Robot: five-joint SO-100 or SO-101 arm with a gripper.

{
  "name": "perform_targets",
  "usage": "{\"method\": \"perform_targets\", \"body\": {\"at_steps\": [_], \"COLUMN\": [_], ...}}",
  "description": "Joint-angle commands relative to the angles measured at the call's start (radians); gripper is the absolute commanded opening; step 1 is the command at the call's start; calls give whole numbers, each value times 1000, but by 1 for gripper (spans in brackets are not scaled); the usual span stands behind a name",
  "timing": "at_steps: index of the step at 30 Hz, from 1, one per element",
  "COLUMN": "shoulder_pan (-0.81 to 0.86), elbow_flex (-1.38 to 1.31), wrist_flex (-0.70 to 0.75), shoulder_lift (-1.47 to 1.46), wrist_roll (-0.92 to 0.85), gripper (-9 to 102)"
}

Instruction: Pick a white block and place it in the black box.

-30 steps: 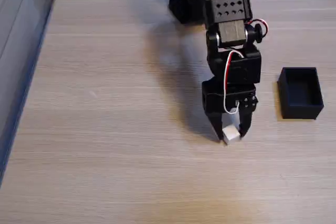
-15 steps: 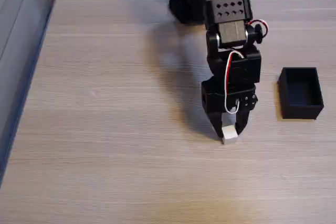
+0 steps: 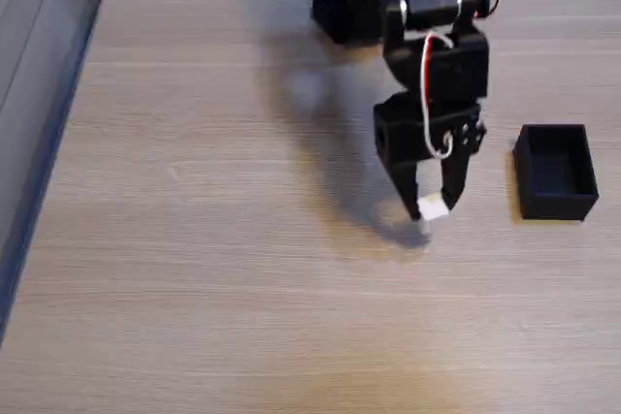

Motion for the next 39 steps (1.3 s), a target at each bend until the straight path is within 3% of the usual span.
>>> {"method": "perform_targets", "body": {"at_steps": [1, 6, 16, 30, 39], "shoulder_pan": [-87, -270, -529, -477, -430], "elbow_flex": [3, 9, 48, -52, -109], "wrist_flex": [74, 176, 206, 92, 97], "shoulder_lift": [138, 268, 318, 127, 64], "wrist_roll": [26, 89, 183, 190, 225], "gripper": [0, 0, 0, 4, 17]}}
